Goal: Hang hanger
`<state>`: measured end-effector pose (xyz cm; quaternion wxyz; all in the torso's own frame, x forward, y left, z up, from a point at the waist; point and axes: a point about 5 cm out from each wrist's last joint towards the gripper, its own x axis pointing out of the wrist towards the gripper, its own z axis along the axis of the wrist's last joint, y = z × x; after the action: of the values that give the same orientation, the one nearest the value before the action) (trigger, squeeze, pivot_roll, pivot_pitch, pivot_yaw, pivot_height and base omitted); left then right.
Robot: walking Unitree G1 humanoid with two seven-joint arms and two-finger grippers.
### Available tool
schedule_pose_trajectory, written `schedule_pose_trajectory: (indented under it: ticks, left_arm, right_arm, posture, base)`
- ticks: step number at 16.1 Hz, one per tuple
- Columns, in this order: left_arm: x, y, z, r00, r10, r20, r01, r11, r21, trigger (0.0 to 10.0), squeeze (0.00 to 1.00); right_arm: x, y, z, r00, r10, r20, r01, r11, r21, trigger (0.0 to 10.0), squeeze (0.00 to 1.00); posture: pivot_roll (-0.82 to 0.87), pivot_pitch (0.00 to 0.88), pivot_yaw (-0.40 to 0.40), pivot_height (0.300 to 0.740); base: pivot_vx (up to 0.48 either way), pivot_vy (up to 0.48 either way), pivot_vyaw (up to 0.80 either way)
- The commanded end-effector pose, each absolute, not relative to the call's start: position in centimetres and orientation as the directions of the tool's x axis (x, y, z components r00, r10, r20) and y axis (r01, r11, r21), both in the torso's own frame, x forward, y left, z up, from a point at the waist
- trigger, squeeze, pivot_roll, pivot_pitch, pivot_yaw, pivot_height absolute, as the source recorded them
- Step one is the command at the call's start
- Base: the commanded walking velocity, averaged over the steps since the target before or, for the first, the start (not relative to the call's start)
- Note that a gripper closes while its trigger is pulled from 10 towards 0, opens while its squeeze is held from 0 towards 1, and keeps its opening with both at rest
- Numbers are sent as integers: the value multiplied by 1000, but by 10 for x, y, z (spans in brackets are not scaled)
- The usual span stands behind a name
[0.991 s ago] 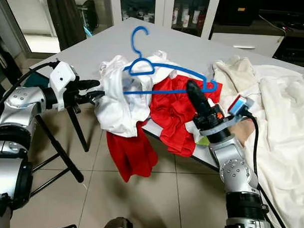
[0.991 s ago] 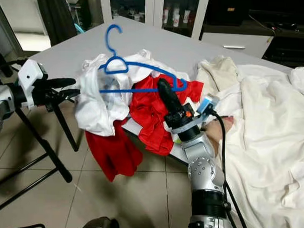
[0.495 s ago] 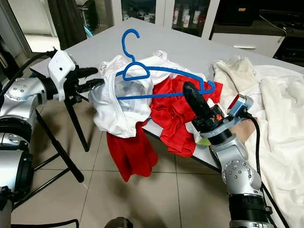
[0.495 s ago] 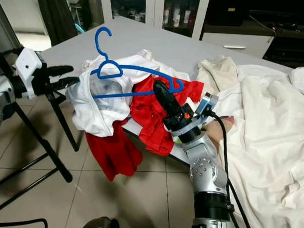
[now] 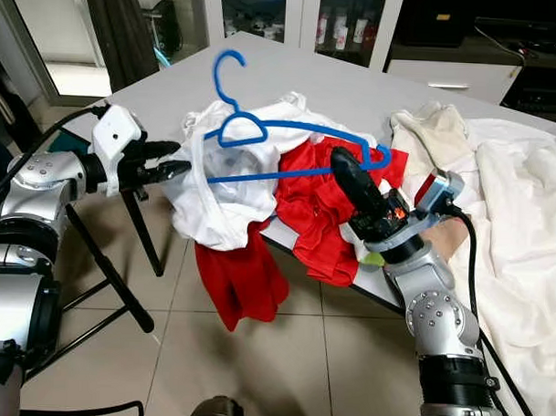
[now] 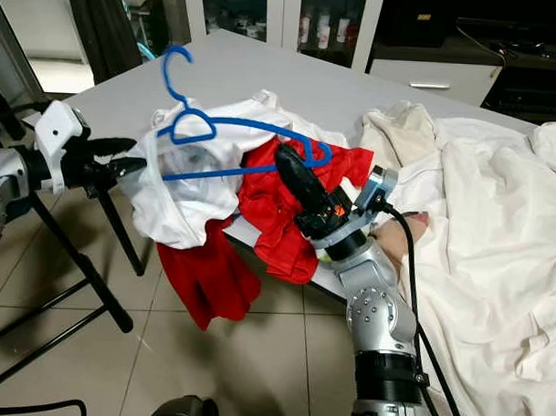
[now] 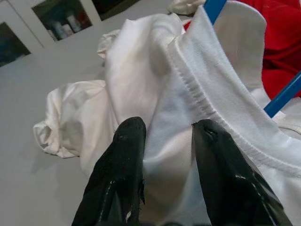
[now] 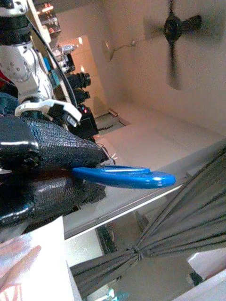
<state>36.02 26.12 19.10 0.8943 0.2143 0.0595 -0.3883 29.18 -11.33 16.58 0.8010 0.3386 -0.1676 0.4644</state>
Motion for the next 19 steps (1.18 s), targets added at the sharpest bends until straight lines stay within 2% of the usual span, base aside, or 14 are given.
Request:
schedule_pose_trajectory:
  ticks: [1, 9, 10, 11, 12, 13, 14, 19]
  left_arm:
    - [362, 259, 195, 675, -676, -294, 735, 585, 342, 10000, 0]
    - [365, 248, 192, 666, -683, -298, 742, 567, 358, 10000, 0]
    - [365, 246, 191, 660, -689, -301, 747, 560, 357, 9216, 0]
    - [366, 246, 191, 658, -690, -302, 749, 558, 357, 7137, 0]
    - [366, 245, 190, 657, -690, -303, 750, 556, 358, 6588, 0]
    - [366, 244, 190, 654, -693, -303, 752, 555, 355, 4588, 0]
    - [366, 244, 190, 648, -699, -301, 758, 553, 346, 0, 0]
    - [363, 245, 188, 624, -722, -298, 778, 542, 318, 0, 0]
  right_arm:
    - [290, -111, 170, 480, 645, 595, -876, 314, 366, 10000, 0]
    - [281, -104, 175, 407, 683, 607, -909, 238, 342, 10000, 0]
    - [281, -103, 178, 397, 684, 612, -914, 232, 334, 10000, 0]
    - [281, -102, 179, 394, 683, 615, -915, 229, 331, 10000, 0]
    - [280, -102, 181, 388, 683, 618, -918, 225, 327, 10000, 0]
    - [280, -102, 182, 384, 684, 620, -919, 223, 324, 10000, 0]
    - [280, -102, 183, 383, 683, 622, -920, 222, 323, 10000, 0]
    - [279, -102, 187, 368, 679, 635, -926, 206, 316, 10000, 0]
  posture:
    - [116, 0, 61, 740]
    - [119, 0, 62, 740]
    - [119, 0, 62, 740]
    - [119, 0, 62, 740]
    - [119, 0, 62, 740]
    - [115, 0, 63, 740]
    - [116, 0, 63, 740]
    - [120, 0, 60, 740]
  base:
    - [0, 0, 0]
    - [0, 0, 0]
    - [0, 0, 0]
    - [0, 0, 0]
    - [0, 0, 0]
    - [0, 0, 0]
    - [0, 0, 0]
    - [0, 0, 0]
